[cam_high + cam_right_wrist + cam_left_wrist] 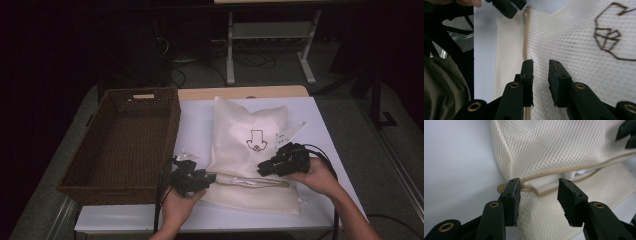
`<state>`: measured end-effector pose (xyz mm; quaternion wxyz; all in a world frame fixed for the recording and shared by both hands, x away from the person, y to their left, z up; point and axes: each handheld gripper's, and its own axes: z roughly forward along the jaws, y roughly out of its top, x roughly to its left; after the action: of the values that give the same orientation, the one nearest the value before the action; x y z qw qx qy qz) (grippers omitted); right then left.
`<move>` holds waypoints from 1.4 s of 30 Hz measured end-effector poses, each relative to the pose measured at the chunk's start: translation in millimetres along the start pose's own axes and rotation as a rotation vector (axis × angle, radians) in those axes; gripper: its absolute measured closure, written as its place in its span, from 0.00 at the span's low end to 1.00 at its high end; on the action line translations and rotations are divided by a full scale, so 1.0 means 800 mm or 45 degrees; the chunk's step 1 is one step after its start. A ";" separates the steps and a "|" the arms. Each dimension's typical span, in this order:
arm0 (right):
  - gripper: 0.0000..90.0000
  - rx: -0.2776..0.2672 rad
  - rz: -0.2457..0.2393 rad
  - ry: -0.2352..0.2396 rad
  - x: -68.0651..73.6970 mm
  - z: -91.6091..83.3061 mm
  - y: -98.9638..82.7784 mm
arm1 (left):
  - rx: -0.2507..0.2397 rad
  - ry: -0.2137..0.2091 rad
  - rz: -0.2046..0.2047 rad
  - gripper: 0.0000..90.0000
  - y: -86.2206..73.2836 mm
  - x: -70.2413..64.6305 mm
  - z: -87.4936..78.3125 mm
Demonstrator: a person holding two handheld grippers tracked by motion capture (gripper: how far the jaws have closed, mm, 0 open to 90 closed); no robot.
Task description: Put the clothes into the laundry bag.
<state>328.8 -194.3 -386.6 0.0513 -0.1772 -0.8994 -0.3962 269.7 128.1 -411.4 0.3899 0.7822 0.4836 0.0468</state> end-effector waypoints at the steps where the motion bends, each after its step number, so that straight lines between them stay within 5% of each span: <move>1: 0.82 0.001 0.010 -0.009 -0.001 -0.002 0.000 | 0.007 0.007 -0.006 0.58 -0.002 0.001 0.001; 8: 0.82 0.038 -0.010 -0.032 -0.003 0.000 -0.001 | 0.070 0.026 -0.066 0.65 -0.020 0.011 0.004; 11: 0.83 0.058 0.003 -0.039 -0.006 0.004 -0.001 | 0.070 0.009 -0.043 0.90 -0.026 0.014 0.003; 14: 0.83 0.078 0.007 -0.045 -0.010 0.008 -0.002 | 0.086 -0.014 -0.043 0.96 -0.030 0.017 0.003; 27: 0.81 0.106 0.008 -0.047 -0.015 0.013 -0.004 | 0.113 -0.168 -0.028 0.96 -0.065 -0.012 -0.008; 34: 0.80 0.117 -0.066 0.018 0.003 0.015 0.000 | 0.074 -0.157 0.036 0.85 -0.051 -0.020 -0.019; 42: 0.78 0.066 -0.059 0.009 0.005 0.004 -0.002 | 0.030 -0.137 0.055 0.75 -0.037 -0.019 -0.033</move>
<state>324.7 -191.9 -389.3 0.0500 -0.1535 -0.9131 -0.3744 228.3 137.7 -407.7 0.4051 0.7984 0.4453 0.0075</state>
